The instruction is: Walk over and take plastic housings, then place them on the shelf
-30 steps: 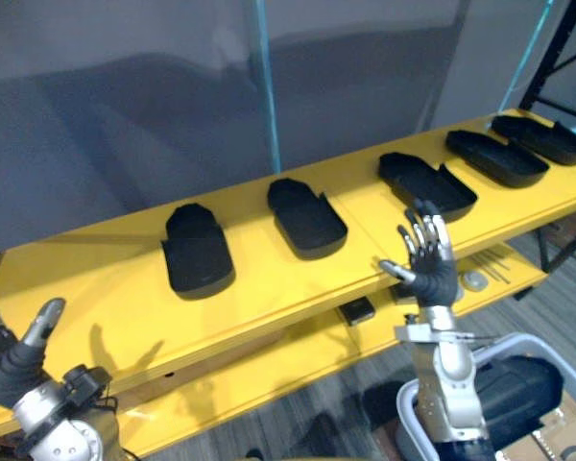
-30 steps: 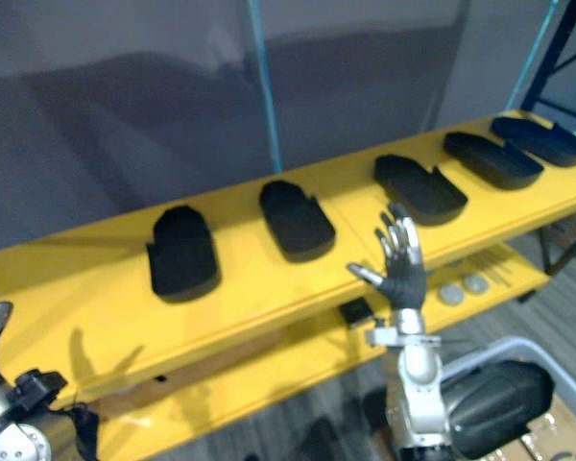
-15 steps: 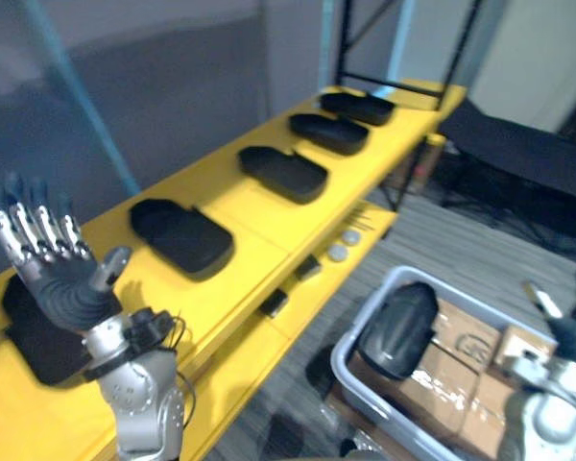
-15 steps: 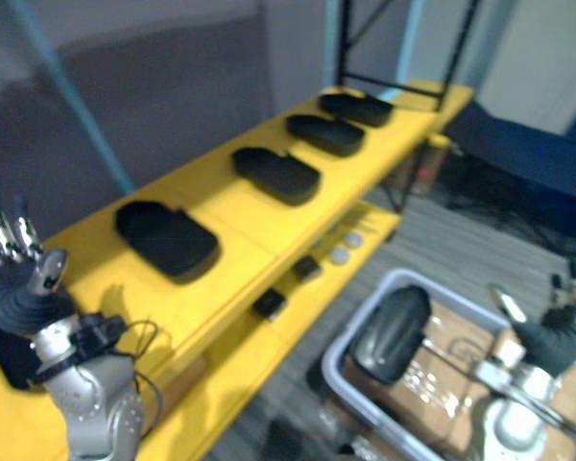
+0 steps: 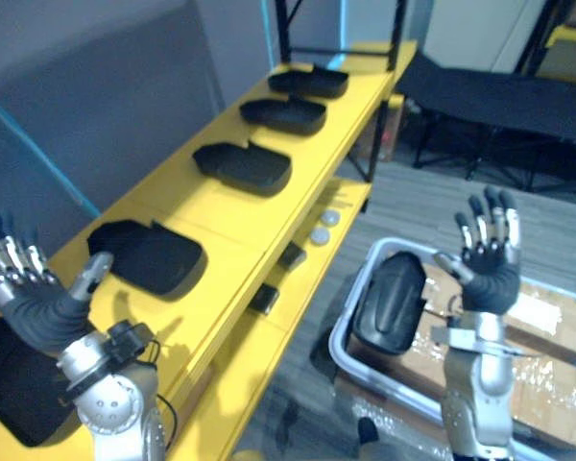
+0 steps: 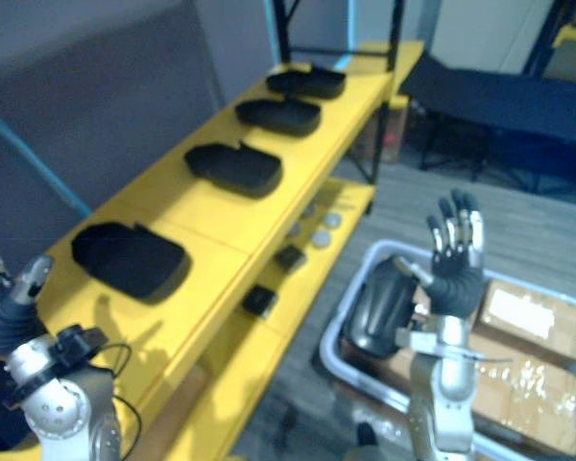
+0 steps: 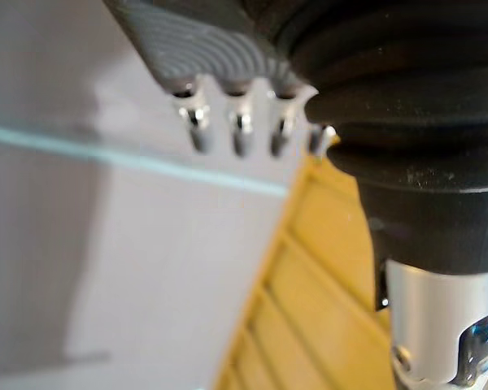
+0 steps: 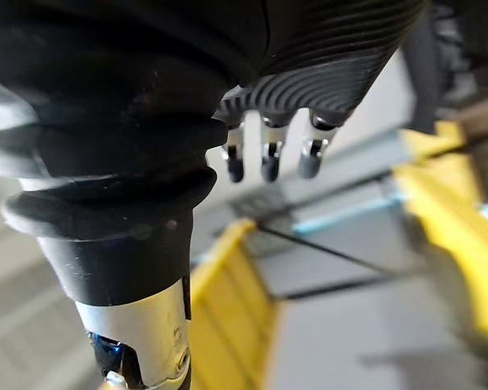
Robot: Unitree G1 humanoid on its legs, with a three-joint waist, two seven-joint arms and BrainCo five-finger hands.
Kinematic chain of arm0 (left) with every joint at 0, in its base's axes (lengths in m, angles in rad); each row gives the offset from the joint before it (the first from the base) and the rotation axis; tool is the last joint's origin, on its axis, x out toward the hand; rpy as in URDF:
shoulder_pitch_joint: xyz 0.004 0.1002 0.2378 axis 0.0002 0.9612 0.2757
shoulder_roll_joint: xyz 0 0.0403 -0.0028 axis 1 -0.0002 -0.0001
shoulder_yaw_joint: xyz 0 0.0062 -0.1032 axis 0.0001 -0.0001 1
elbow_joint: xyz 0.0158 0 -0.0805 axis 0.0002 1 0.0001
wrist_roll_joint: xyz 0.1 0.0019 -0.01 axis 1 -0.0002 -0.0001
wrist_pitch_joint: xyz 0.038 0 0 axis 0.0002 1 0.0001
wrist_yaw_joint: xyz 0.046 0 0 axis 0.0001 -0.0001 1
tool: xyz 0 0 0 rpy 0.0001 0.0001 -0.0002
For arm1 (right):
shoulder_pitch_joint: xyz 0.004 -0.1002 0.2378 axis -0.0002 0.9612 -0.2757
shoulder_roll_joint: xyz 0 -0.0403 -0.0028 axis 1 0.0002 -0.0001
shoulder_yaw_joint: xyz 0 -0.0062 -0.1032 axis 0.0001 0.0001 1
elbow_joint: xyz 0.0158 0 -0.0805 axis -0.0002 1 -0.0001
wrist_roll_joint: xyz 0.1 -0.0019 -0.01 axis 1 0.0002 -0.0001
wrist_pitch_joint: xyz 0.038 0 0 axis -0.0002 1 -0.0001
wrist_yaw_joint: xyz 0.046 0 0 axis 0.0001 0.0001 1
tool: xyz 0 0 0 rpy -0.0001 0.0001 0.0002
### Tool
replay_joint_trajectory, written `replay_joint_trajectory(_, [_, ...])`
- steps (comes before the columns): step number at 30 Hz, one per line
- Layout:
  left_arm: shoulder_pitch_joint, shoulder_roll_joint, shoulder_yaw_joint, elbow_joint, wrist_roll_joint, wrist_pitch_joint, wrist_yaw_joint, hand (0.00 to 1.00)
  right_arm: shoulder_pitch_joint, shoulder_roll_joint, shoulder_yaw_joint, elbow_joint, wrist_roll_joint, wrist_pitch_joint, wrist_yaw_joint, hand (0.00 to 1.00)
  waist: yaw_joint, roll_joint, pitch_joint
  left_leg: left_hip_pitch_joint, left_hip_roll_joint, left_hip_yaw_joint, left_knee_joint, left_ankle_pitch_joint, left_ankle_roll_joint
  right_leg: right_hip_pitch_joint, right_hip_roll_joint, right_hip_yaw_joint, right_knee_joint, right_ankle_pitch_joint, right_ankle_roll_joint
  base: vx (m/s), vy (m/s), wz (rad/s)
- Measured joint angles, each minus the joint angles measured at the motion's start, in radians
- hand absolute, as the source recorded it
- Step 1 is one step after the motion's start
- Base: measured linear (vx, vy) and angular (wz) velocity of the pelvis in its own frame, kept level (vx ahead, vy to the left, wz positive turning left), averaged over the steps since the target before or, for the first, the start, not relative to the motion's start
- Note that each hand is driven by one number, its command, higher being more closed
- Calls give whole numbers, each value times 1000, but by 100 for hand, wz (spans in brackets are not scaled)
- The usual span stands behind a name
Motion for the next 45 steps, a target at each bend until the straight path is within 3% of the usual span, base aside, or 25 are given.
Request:
replay_joint_trajectory(3, [-28,1,3,2,0,-43,29,0,-74,-4,-4,5,1,-8,12,0,3,-23,54,-75,-41,-26,-8,-7,8,-119,-41,-22,113,-26,9,-162,153,30])
replay_joint_trajectory(5, [-68,-1,-3,12,3,-74,64,0,-138,-10,-4,21,-1,-30,8,0,4,-24,109,-126,-57,-38,20,-29,9,-192,-66,-24,209,-61,23,-223,112,39])
replay_joint_trajectory(7, [-122,-6,-24,19,30,-119,126,0,-225,-14,5,67,-13,-58,-11,0,17,-15,204,-219,-71,-73,170,-91,13,-290,-86,-23,397,-144,28,-273,56,33])
replay_joint_trajectory(10, [-108,-25,-65,18,86,-147,163,0,-236,-12,53,65,-63,-67,-64,0,27,-18,221,-301,-76,-108,314,-152,0,-387,-105,-30,602,-249,29,-146,-13,31])
replay_joint_trajectory(14, [-100,-40,-165,-34,102,-155,100,0,-153,7,71,-2,-87,-60,-169,0,22,-18,221,-286,-49,-102,383,-178,-15,-346,-101,-51,638,-273,33,24,18,14])
replay_joint_trajectory(17, [-89,-25,-180,-44,116,-151,20,0,-26,42,55,-45,-68,-60,-201,0,22,-21,218,-188,-25,-10,345,-197,8,-265,-64,2,504,-172,51,-28,163,-92])
replay_joint_trajectory(20, [-80,24,-157,-41,127,-131,2,0,81,66,-4,-38,-33,-60,-144,0,17,-23,216,-82,-39,170,259,-177,78,-194,-82,-55,233,100,24,-165,233,-157])
replay_joint_trajectory(21, [-84,30,-120,-41,127,-124,-3,0,99,68,-21,-30,-26,-60,-114,0,13,-16,208,-50,-40,246,202,-147,105,-173,-89,-133,174,161,-8,-203,156,-115])
replay_joint_trajectory(22, [-91,35,-102,-40,127,-116,-5,0,99,70,-24,-23,-26,-63,-102,0,4,-13,206,-37,-40,270,185,-137,116,-176,-100,-187,235,122,-39,-258,237,-126])
replay_joint_trajectory(23, [-99,48,-60,-33,119,-92,-16,0,97,70,-21,5,-28,-63,-76,0,-9,-9,182,-13,-39,316,142,-109,131,-176,-138,-275,406,-12,-85,-167,185,-89])
replay_joint_trajectory(27, [-82,80,-19,21,69,-50,-55,0,88,75,13,80,-33,-58,-52,0,9,-18,94,0,-27,384,22,-21,125,-69,-208,-327,624,-197,-87,-82,47,-58])
replay_joint_trajectory(28, [-77,79,-11,28,64,-46,-59,0,87,76,19,85,-34,-57,-52,0,16,-25,83,0,-27,394,3,-6,121,-50,-217,-329,629,-204,-86,-73,-135,-59])
replay_joint_trajectory(30, [-31,77,12,32,32,-31,-79,0,75,81,25,119,-49,-53,-42,0,40,-65,54,-1,-22,439,-44,36,94,23,-242,-356,575,-194,-85,-65,-201,-70])
replay_joint_trajectory(31, [-6,74,26,34,29,-20,-85,0,67,81,32,129,-49,-48,-36,0,51,-86,42,-4,-14,461,-42,44,83,48,-240,-362,512,-193,-40,-44,-206,-80])
replay_joint_trajectory(32, [17,56,30,44,24,-11,-87,0,58,77,38,139,-48,-39,-35,0,55,-83,38,-5,-1,477,-41,55,65,57,-219,-390,463,-203,-20,-57,-306,-87])
replay_joint_trajectory(33, [50,21,25,46,5,-2,-90,0,49,68,40,149,-48,-20,-35,0,58,-58,27,-13,30,478,-40,66,49,60,-181,-402,409,-206,-14,-52,-296,-82])
replay_joint_trajectory(35, [62,-11,27,45,-2,-3,-86,0,47,66,39,152,-48,8,-32,0,53,-39,16,-47,73,496,-3,69,44,64,-131,-401,331,-231,14,-49,-271,-67])
replay_joint_trajectory(38, [39,-35,16,45,-3,-18,-90,0,21,41,33,156,-48,59,-29,0,28,-11,57,-132,155,436,130,63,53,31,-74,-402,331,-262,-26,-101,-196,-36])
replay_joint_trajectory(40, [19,-43,-38,68,-15,-24,-108,0,24,31,7,157,-51,74,-42,0,18,-6,93,-139,164,396,135,63,53,-1,-68,-400,384,-293,-53,-160,-125,-26])
replay_joint_trajectory(42, [8,-37,-116,114,-28,-15,-151,0,42,33,-36,164,-55,74,-68,0,6,-17,107,-141,142,385,108,64,53,-36,-88,-399,431,-328,-53,-129,-74,-8])
replay_joint_trajectory(45, [18,-32,-255,215,-31,66,-249,0,73,28,-114,210,-61,75,-103,0,-30,-21,110,-133,90,367,63,82,29,-67,-134,-398,486,-359,-47,-117,-19,10])
